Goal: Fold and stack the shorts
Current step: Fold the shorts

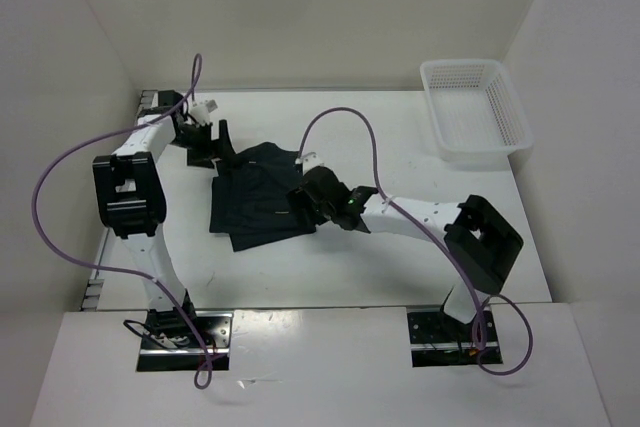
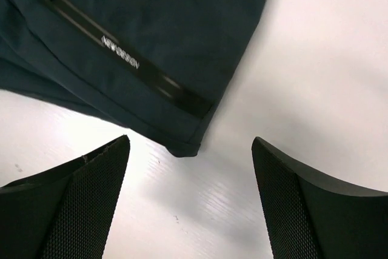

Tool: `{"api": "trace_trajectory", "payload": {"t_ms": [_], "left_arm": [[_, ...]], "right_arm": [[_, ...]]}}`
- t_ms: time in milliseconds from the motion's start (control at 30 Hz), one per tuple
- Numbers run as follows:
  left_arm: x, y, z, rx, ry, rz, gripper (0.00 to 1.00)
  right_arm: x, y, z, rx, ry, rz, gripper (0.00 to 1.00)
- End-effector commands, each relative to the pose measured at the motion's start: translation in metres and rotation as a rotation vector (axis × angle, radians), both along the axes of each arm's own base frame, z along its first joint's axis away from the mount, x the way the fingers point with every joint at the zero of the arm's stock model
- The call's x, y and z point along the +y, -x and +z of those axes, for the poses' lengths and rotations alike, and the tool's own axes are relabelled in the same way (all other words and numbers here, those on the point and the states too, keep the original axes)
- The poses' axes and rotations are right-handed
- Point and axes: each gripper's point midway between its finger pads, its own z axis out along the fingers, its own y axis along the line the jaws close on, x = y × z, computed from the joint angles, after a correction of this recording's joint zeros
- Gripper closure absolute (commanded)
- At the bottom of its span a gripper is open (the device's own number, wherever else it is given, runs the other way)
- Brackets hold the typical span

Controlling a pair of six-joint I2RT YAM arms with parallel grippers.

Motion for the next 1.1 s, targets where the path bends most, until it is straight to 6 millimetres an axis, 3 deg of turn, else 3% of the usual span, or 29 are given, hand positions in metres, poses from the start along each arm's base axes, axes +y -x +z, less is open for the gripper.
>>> {"api": "trace_trajectory", "payload": {"t_ms": [0,133,200,267,300,333,433,467,533,567,667,800,867,900,933,967,1000,1067], "left_arm": [[-0.017,0.026,-0.011,0.065,0.039,-0.050,0.00],[-0.023,0.033,-0.038,0.129,0.027,-0.062,0.00],[-0.025,0.032,-0.046,0.139,0.019,-0.070,0.10],[-0.024,0.031,-0.054,0.156,0.012,-0.068,0.33],[-0.024,0.028,-0.052,0.147,0.011,-0.068,0.65],[-0.023,0.026,-0.052,0.138,0.010,-0.068,0.75],[-0.023,0.026,-0.052,0.138,0.010,-0.068,0.81],[-0.025,0.023,-0.051,0.124,0.018,-0.071,0.85],[-0.026,0.021,-0.046,0.104,0.027,-0.075,0.89],[-0.030,0.018,-0.041,0.092,0.049,-0.083,0.93],[-0.038,0.010,-0.035,0.071,0.110,-0.105,0.95],[-0.049,0.005,-0.026,0.065,0.185,-0.131,0.95],[-0.050,0.004,-0.032,0.076,0.198,-0.134,0.93],[-0.052,0.004,-0.030,0.074,0.209,-0.137,0.93],[-0.051,0.002,-0.031,0.073,0.209,-0.138,0.91],[-0.051,0.002,-0.031,0.073,0.209,-0.138,0.90],[-0.053,0.002,-0.030,0.072,0.218,-0.141,0.89],[-0.053,0.006,-0.037,0.092,0.221,-0.138,0.86]], "right_arm": [[0.018,0.008,-0.009,0.044,-0.072,0.024,0.14],[0.022,0.012,-0.041,0.107,-0.035,0.035,0.14],[0.025,0.010,-0.052,0.126,-0.023,0.026,0.14],[0.024,0.006,-0.060,0.138,-0.023,0.007,0.20],[0.025,0.006,-0.066,0.146,-0.023,0.000,0.23],[0.025,0.006,-0.066,0.150,-0.028,-0.007,0.29],[0.026,0.011,-0.078,0.189,-0.025,-0.009,0.45],[0.024,0.008,-0.078,0.189,-0.026,-0.018,0.60],[0.015,0.016,-0.088,0.221,-0.010,-0.040,0.75],[0.010,0.020,-0.094,0.231,0.004,-0.041,0.89],[0.004,0.028,-0.090,0.246,-0.013,-0.048,1.00],[-0.001,0.041,-0.083,0.272,-0.028,-0.024,1.00],[0.006,0.056,-0.076,0.273,-0.034,0.020,1.00],[0.007,0.062,-0.077,0.281,-0.022,0.032,0.95],[0.008,0.067,-0.073,0.274,-0.014,0.056,0.86],[0.012,0.075,-0.069,0.267,-0.008,0.089,0.68],[0.010,0.077,-0.070,0.273,0.001,0.088,0.33],[0.006,0.071,-0.054,0.221,-0.001,0.088,0.18]]}}
